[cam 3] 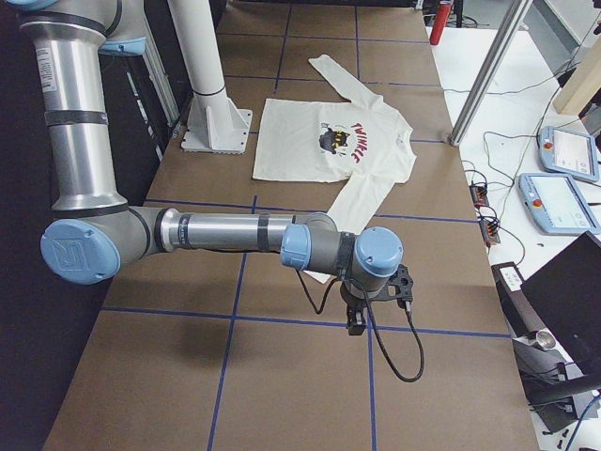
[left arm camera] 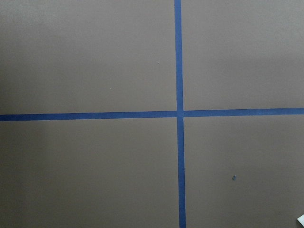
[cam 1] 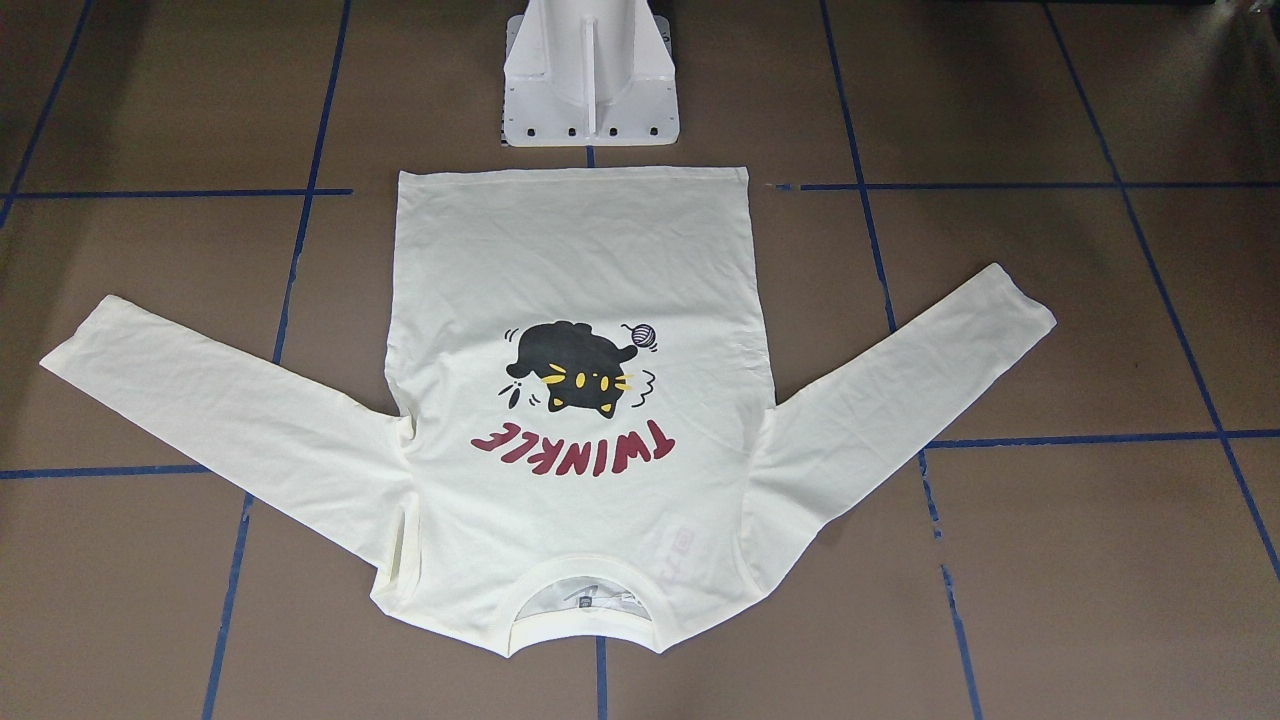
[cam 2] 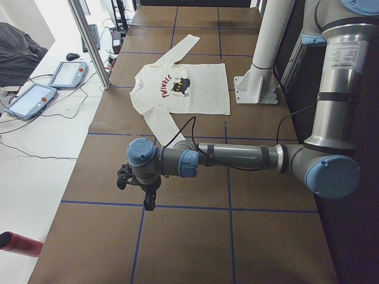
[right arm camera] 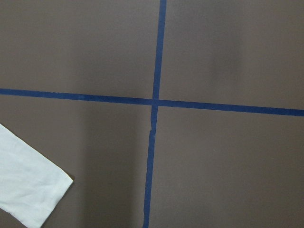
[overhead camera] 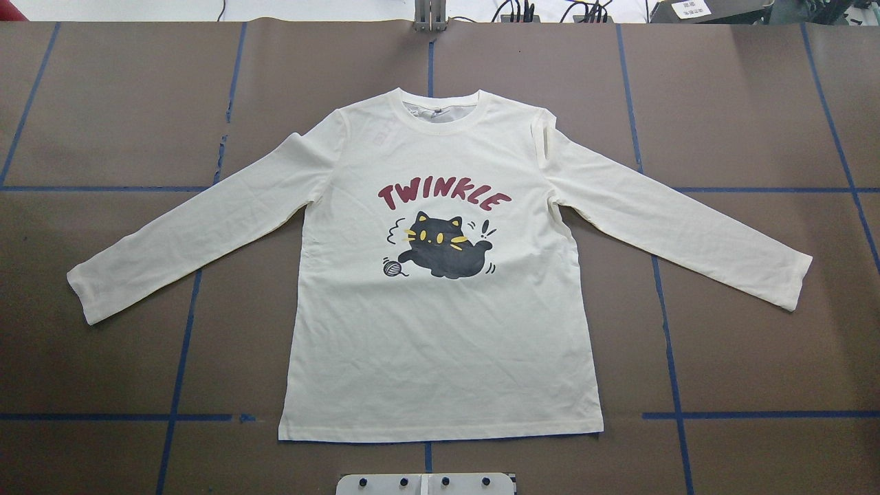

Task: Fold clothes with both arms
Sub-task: 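Move the right gripper to the cuff of the sleeve nearest it and grasp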

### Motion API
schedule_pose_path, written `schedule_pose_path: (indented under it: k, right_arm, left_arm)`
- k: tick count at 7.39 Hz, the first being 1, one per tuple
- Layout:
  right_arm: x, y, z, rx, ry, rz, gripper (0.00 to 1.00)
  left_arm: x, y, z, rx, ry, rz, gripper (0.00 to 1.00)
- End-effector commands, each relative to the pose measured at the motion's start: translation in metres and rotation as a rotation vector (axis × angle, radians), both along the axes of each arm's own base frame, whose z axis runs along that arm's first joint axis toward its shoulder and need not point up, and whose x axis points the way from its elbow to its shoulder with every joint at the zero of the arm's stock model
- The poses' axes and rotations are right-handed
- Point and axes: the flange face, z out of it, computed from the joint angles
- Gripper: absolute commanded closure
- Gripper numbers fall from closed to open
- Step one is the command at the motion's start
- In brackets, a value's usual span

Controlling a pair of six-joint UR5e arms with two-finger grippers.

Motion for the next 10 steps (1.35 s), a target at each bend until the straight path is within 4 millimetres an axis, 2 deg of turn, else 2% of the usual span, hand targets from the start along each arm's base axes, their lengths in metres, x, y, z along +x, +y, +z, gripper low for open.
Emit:
schedule_pose_path:
  k: [1,3,4,5,6,7,8,9,10]
  right_arm:
    - [0.002,0.004,0.002,-0.003,-0.003,0.002,0.00]
    - [-0.004,-0.004,-0.007,0.019,0.000,-0.008,0.00]
    - [-0.010,-0.014,-0.029,0.041,-0.011,0.003,0.00]
    - [-0.039,-0.018,-0.030,0.059,-0.040,-0.039,0.00]
    - [-0.071,-0.021,-0.039,0.103,-0.047,-0.024,0.00]
    - [-0.116,-0.011,-0.039,0.105,-0.063,0.036,0.00]
    - [-0.154,0.012,-0.036,0.120,-0.083,0.108,0.00]
    - [-0.202,0.045,-0.023,0.076,-0.098,0.116,0.00]
    - [-0.233,0.069,-0.009,0.108,-0.037,0.092,0.00]
  left_arm:
    - [-0.001,0.000,-0.003,0.008,-0.005,0.000,0.00]
    - [-0.002,-0.001,-0.006,0.016,-0.002,-0.004,0.00]
    - [-0.002,-0.007,-0.014,0.057,0.002,-0.002,0.00]
    - [-0.002,-0.010,-0.019,0.108,0.004,-0.005,0.00]
    - [0.003,-0.020,-0.018,0.135,0.003,-0.002,0.00]
    - [0.003,-0.022,-0.023,0.183,0.010,-0.006,0.00]
    - [0.003,-0.026,-0.032,0.218,0.013,-0.013,0.00]
    - [0.003,-0.029,-0.042,0.316,0.017,-0.015,0.00]
    - [0.003,-0.025,-0.042,0.363,0.019,-0.015,0.00]
